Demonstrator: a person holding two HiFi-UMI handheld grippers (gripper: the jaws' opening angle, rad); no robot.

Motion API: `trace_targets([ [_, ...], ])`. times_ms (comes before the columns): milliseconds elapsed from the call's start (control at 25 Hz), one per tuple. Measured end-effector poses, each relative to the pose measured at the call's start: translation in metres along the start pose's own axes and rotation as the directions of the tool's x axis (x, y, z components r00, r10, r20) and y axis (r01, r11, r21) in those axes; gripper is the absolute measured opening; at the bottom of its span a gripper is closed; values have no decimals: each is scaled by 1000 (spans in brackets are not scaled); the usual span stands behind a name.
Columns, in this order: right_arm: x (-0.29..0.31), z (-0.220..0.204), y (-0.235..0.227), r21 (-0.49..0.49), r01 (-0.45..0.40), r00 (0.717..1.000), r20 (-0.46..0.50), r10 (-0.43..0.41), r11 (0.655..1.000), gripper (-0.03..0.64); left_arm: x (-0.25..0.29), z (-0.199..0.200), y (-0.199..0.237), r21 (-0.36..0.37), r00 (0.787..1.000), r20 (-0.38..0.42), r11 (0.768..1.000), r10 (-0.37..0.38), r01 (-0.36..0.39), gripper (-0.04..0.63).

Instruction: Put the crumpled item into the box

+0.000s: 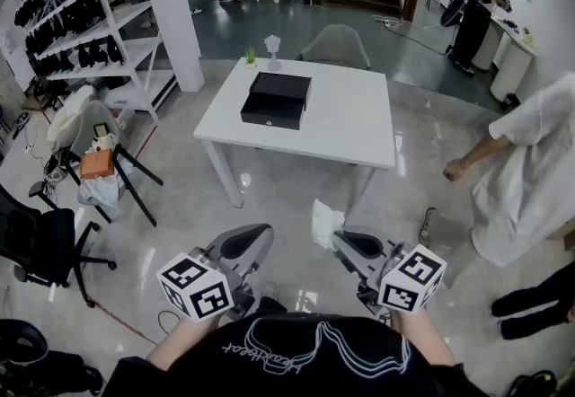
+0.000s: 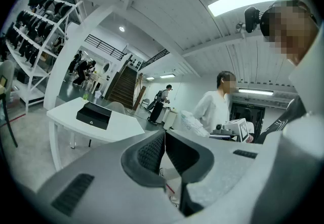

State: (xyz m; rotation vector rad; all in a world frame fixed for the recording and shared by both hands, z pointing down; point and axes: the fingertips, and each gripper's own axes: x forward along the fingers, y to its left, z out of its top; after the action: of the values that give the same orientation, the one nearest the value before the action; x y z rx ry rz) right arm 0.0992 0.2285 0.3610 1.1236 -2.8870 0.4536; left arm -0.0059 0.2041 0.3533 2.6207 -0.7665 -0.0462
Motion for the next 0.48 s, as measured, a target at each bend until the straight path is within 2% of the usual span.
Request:
trace_targets([
  [240,-11,1,5,-17,7,1000,-1,-7,1000,8,-3,-4,-13,0,1000,5,1000,-1,1,8],
  [480,-4,-3,-1,-26,11,1000,-11,-11,1000,8,-2,-8,-3,-11,1000,15,1000,4,-4,8],
])
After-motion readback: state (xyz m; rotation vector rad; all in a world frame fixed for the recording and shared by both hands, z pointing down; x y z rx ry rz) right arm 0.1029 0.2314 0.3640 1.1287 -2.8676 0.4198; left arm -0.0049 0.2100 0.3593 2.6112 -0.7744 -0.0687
